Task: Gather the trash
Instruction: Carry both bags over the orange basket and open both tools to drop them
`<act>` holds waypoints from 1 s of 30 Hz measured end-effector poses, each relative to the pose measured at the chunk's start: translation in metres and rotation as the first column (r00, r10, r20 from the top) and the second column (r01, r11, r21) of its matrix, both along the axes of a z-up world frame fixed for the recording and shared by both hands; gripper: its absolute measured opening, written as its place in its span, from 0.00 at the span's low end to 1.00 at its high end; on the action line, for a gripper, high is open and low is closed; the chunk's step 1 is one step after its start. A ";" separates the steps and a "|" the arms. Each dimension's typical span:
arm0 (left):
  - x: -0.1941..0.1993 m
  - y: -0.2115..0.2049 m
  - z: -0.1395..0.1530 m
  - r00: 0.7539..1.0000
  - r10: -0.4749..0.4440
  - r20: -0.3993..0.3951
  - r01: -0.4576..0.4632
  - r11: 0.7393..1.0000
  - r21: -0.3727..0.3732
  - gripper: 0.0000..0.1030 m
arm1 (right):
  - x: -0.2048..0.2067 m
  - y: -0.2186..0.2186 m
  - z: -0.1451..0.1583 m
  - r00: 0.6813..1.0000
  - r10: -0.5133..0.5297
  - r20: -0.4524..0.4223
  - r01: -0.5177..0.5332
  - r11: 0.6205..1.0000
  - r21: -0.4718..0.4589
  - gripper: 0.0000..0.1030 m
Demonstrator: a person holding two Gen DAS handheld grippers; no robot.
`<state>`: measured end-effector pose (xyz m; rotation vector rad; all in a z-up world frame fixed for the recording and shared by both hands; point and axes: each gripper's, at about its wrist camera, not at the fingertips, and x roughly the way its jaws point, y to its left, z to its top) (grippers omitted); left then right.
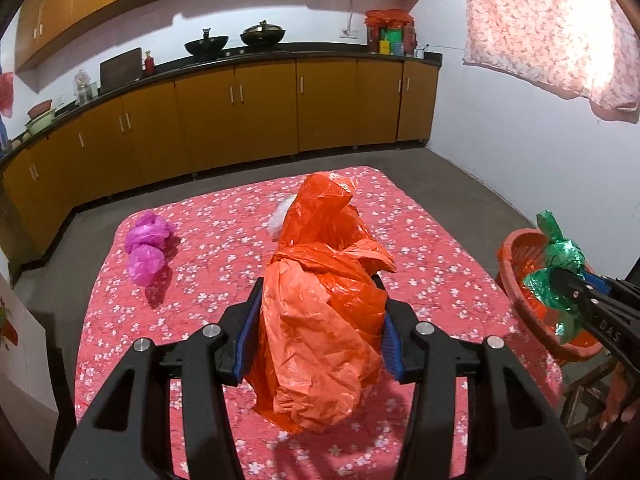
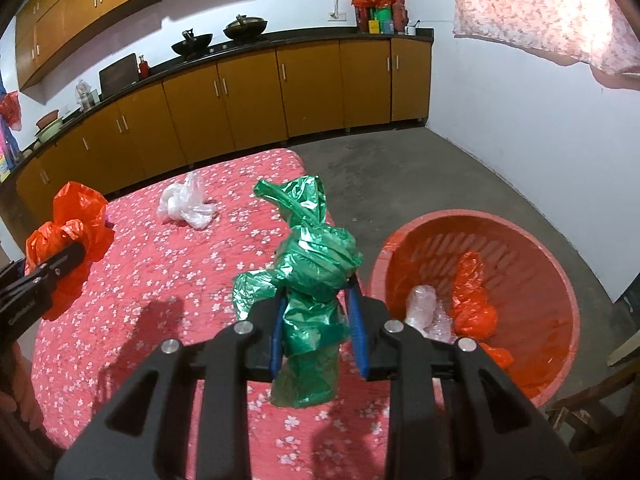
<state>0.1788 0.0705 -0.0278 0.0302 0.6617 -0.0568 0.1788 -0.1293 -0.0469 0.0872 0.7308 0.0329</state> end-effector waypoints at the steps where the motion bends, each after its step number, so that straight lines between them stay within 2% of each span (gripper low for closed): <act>1: 0.000 -0.002 0.000 1.000 -0.005 0.000 0.005 1.000 0.000 0.49 | -0.001 -0.002 0.000 1.000 -0.003 0.000 0.003 1.000 0.000 0.27; 30: -0.004 -0.076 -0.006 0.987 -0.162 -0.012 0.162 0.986 -0.037 0.49 | -0.012 -0.070 -0.002 0.988 -0.155 0.002 0.155 0.988 -0.009 0.27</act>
